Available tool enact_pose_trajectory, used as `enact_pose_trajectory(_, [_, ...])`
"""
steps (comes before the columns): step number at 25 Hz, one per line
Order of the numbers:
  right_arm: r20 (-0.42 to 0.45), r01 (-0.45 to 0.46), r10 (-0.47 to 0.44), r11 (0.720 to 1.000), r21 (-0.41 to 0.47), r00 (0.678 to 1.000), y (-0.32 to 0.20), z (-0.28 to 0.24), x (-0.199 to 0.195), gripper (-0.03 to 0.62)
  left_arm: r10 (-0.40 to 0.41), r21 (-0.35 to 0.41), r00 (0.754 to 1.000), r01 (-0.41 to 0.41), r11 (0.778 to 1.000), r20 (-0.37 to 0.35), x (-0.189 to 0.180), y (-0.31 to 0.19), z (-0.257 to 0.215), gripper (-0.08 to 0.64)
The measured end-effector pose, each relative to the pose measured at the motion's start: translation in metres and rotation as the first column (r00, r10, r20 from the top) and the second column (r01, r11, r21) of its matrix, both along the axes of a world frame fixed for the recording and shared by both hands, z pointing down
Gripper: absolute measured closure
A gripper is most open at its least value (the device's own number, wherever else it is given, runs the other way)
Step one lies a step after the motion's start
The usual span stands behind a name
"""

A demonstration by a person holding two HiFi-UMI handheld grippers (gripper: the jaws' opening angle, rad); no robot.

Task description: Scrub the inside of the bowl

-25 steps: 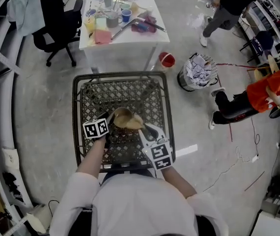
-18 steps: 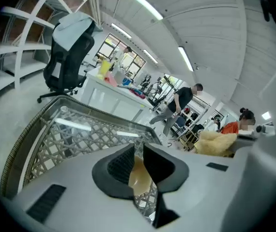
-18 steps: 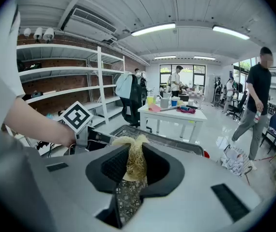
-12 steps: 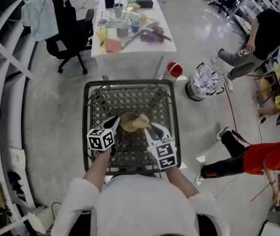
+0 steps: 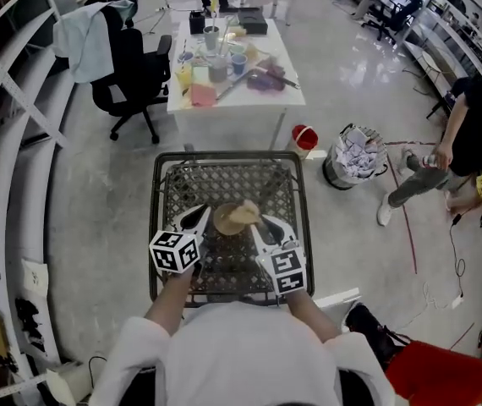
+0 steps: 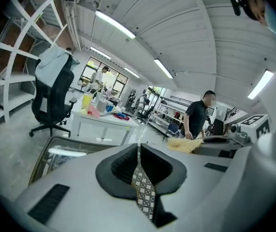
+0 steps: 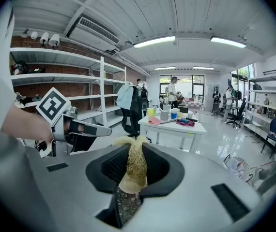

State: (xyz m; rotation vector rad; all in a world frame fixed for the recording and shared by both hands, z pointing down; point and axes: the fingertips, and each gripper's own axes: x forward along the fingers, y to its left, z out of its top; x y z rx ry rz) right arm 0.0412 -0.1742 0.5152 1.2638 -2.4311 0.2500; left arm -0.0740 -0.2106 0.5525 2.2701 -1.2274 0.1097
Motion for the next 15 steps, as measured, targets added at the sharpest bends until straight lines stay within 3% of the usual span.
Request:
enact_pose_trajectory(6, [0.016,-0.019,0.019,0.999,0.037,1.000,0.005,-0.016,0.006,0.503,0.034,0.079,0.999,-0.036,0.996,0.029,0.005,0.023,-0.035,0.514])
enact_pose_trajectory(15, [0.049,-0.029,0.025,0.996,0.083,0.998,0.011,-0.038,0.010,0.503,0.028,0.114,0.998,-0.035,0.993,0.062,0.003,0.043,-0.060,0.514])
